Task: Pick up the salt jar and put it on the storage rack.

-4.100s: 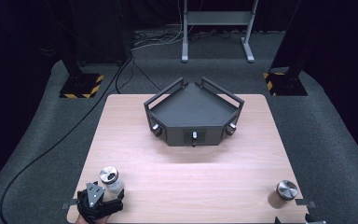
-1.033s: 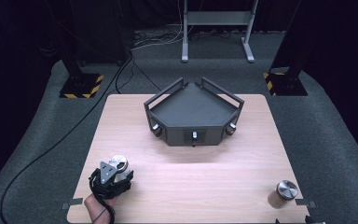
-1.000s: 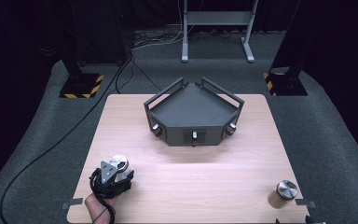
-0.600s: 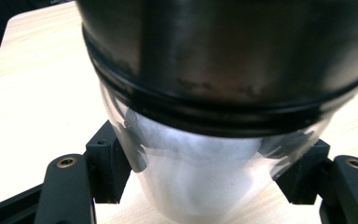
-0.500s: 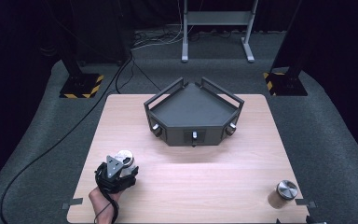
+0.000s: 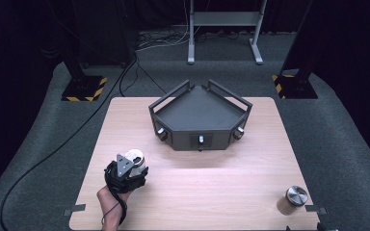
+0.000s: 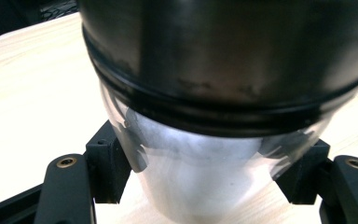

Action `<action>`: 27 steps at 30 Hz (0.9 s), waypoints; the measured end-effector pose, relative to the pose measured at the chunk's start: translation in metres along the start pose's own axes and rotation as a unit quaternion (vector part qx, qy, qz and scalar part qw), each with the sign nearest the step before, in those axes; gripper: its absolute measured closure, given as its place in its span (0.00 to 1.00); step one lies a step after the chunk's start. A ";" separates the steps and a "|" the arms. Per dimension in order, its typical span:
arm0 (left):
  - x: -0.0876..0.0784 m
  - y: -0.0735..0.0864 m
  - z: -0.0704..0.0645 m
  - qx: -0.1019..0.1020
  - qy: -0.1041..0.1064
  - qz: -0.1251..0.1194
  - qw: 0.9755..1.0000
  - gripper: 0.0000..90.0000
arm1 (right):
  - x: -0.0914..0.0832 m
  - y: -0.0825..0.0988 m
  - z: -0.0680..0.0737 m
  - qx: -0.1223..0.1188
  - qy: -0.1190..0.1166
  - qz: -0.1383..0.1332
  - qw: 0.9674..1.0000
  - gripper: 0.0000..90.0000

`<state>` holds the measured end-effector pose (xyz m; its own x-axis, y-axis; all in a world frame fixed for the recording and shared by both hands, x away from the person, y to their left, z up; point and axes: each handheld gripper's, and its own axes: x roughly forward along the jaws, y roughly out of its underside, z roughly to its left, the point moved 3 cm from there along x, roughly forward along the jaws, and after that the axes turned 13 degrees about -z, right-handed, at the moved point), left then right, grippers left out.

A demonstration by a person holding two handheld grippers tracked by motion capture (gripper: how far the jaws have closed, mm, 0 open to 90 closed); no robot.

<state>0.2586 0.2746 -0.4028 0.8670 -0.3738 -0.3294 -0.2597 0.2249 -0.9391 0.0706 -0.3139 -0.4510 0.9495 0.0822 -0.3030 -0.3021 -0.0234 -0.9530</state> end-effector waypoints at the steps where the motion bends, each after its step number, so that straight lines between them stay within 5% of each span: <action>1: 0.002 -0.002 -0.001 0.000 0.002 -0.002 1.000 0.35 | 0.000 0.000 0.000 0.000 0.001 0.001 1.000 0.00; 27: 0.025 -0.021 -0.007 0.004 0.028 -0.009 1.000 0.35 | 0.000 -0.001 -0.002 0.002 0.006 0.004 1.000 0.00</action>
<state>0.2824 0.2538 -0.3919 0.8467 -0.4276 -0.3167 -0.2400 0.2242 -0.9445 0.0709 -0.3156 -0.4505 0.9480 0.0705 -0.3105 -0.3098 -0.0199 -0.9506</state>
